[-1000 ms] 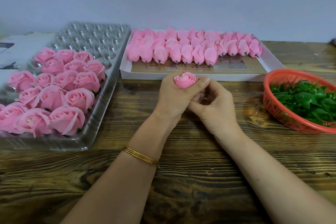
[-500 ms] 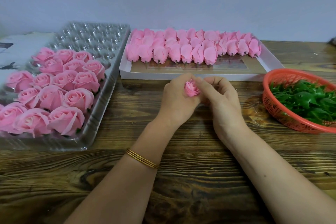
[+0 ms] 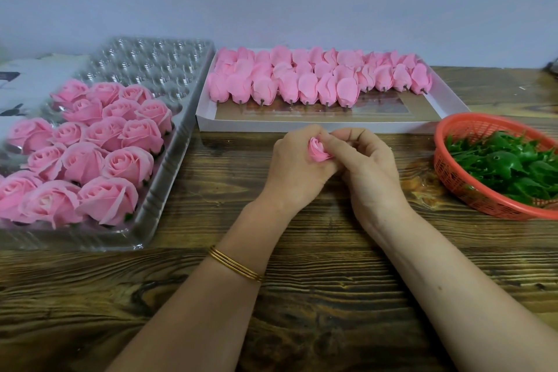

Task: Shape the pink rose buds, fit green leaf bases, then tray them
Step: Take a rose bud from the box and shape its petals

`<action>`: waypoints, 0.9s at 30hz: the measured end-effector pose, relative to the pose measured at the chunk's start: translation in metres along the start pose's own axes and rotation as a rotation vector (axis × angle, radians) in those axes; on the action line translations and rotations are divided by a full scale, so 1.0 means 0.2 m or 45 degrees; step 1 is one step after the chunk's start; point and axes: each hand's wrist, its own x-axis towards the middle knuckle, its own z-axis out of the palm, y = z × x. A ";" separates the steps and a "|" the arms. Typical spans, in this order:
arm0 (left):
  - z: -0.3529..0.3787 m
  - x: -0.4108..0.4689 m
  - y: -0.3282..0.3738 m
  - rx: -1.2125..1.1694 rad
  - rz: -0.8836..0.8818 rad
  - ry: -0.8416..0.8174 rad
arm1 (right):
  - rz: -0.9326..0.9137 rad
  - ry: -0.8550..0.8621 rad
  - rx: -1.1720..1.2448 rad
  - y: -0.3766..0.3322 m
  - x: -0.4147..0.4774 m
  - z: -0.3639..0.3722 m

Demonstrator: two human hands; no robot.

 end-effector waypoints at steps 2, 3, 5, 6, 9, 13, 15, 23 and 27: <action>0.00 0.00 0.00 -0.066 -0.043 0.028 | 0.000 -0.011 0.038 0.00 0.01 0.00; 0.00 0.01 0.00 -0.108 -0.066 0.062 | 0.005 -0.007 0.080 0.00 0.01 0.00; -0.01 0.02 0.00 -0.202 -0.105 0.150 | 0.019 0.017 0.128 0.00 0.02 0.00; -0.01 0.02 -0.01 -0.265 -0.123 0.195 | 0.018 0.024 0.083 0.01 0.02 0.00; -0.02 0.04 0.00 -0.481 -0.192 0.281 | -0.063 -0.024 -0.256 0.03 0.00 0.00; 0.00 0.02 0.04 -0.787 -0.298 0.234 | -0.189 -0.206 -0.401 0.04 -0.02 0.03; 0.00 0.01 0.04 -0.851 -0.304 0.202 | -0.231 -0.196 -0.391 0.05 -0.02 0.04; -0.01 0.01 0.05 -0.899 -0.244 0.140 | -0.255 -0.164 -0.344 0.06 -0.03 0.04; -0.01 0.01 0.05 -0.936 -0.251 0.124 | -0.241 -0.157 -0.305 0.07 -0.03 0.05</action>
